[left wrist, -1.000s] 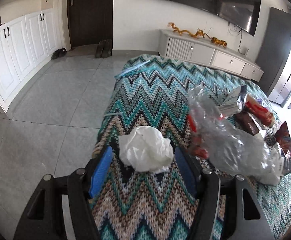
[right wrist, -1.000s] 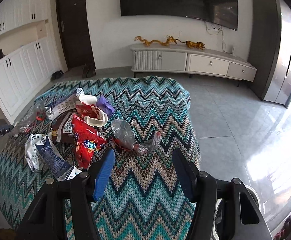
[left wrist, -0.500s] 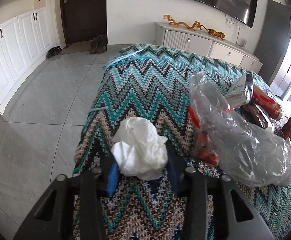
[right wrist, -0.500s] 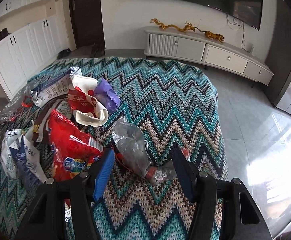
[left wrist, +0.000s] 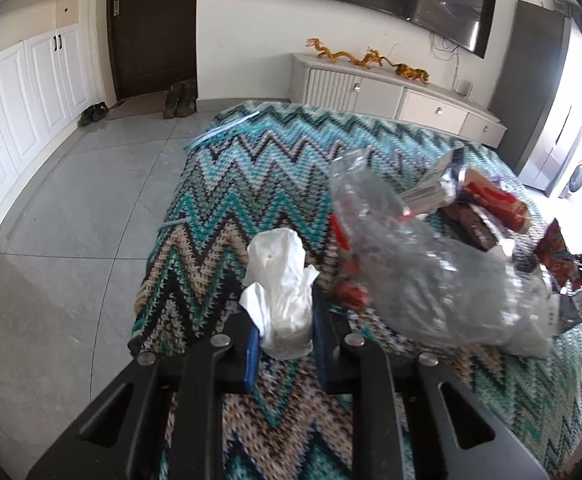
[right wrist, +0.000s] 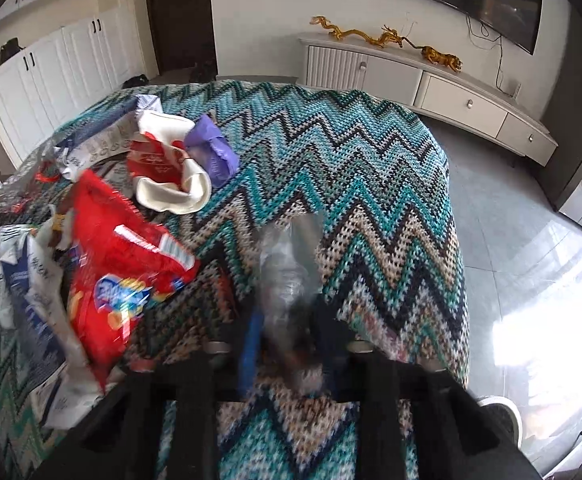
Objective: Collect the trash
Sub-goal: 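Grasp the white tissue with the left tool while the right tool grasps the plastic bottle, then carry tissue and bottle over the bin and open both tools to drop them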
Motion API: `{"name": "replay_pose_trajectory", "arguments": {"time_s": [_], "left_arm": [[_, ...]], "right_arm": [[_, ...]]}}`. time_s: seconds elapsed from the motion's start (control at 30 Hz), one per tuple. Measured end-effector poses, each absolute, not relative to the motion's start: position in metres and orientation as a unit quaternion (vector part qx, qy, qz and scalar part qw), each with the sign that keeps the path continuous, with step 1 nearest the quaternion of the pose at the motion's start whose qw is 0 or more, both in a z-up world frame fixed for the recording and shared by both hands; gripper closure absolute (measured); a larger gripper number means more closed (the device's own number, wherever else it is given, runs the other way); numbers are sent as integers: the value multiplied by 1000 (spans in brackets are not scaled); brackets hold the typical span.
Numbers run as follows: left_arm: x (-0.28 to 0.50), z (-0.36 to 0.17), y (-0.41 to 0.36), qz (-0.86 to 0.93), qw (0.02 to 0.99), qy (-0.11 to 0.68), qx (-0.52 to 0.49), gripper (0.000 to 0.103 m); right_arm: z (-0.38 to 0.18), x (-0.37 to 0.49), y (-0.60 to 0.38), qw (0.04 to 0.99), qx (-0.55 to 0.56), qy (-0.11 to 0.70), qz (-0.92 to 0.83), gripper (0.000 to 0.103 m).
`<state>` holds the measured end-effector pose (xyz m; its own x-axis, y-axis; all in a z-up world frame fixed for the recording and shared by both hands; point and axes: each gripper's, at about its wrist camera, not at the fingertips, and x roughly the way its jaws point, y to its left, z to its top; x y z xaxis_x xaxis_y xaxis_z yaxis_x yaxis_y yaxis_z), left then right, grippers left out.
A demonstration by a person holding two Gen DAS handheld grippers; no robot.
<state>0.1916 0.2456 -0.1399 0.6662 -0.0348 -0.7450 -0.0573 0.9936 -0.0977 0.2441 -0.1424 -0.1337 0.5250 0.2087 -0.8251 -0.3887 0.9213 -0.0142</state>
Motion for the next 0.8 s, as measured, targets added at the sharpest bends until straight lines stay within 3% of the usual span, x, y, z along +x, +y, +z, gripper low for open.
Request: {"name": "replay_pose_trajectory", "arguments": {"time_s": [0.8], "left_arm": [[113, -49, 159, -87, 934, 347, -7, 83]], "right_arm": [[-40, 115, -189, 916, -11, 347, 201, 89]]}}
